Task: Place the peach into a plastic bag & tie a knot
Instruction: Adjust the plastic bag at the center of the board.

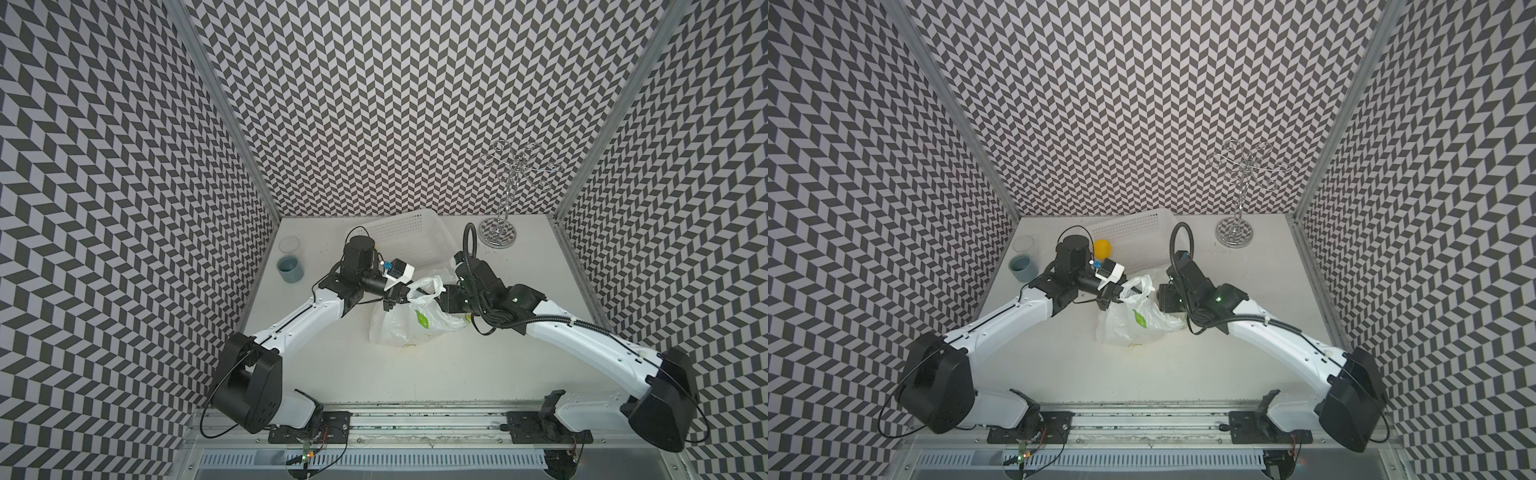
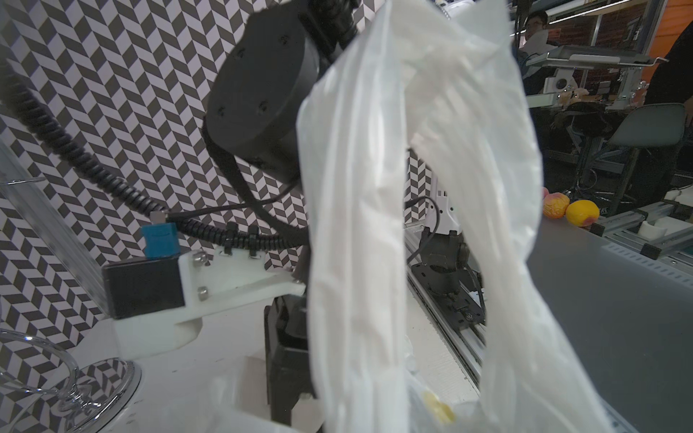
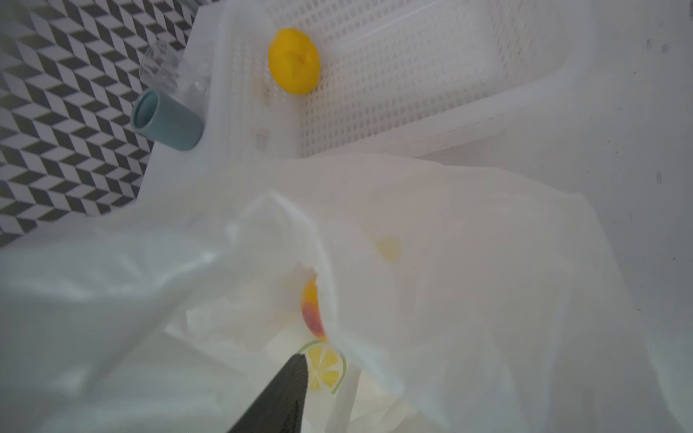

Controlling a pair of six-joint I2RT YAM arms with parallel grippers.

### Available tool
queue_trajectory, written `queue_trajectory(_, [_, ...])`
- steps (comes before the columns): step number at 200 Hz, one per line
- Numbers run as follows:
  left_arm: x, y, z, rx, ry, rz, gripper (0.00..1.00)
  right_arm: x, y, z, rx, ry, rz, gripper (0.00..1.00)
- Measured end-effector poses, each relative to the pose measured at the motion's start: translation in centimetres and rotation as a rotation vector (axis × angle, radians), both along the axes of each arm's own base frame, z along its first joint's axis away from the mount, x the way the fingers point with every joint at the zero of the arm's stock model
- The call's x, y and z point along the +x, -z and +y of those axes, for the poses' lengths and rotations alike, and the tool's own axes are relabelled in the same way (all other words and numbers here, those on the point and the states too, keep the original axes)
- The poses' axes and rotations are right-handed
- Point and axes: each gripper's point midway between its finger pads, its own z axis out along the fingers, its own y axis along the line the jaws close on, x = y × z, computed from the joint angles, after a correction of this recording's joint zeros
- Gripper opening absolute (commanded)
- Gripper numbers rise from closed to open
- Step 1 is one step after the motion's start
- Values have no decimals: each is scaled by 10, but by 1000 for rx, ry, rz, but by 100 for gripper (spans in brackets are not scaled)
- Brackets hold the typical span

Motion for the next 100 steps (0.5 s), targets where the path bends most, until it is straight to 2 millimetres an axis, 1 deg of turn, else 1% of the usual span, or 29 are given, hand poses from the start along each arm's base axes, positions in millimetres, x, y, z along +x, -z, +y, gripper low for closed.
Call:
queue_trajectory(10, [-1, -1, 1, -1, 1, 0, 0, 9, 2, 2, 7, 24, -30, 52])
queue_trajectory(17, [-3, -1, 1, -2, 4, 1, 0, 14, 2, 3, 19, 35, -49, 47])
queue_trajectory(27, [-4, -1, 1, -2, 5, 3, 0, 21, 1, 6, 48, 44, -69, 32])
queue_trajectory(35, [-4, 0, 1, -2, 5, 3, 0, 25, -3, 8, 78, 44, -85, 22])
queue_trajectory(48, [-5, 1, 2, -1, 2, 5, 0, 33, -14, 12, 147, 33, -106, 12])
queue_trajectory(59, [-5, 3, 2, 2, -9, 4, 0, 39, -27, 14, 216, 5, -117, 9])
queue_trajectory(73, [-1, 7, 5, 9, -45, 0, 0, 38, -45, 12, 297, -63, -118, 7])
queue_trajectory(83, [3, 11, 9, 13, -77, 0, 0, 32, -63, 8, 357, -131, -118, 6])
queue_trajectory(100, [14, 21, 18, 29, -149, 5, 0, 21, -96, -7, 458, -235, -124, 4])
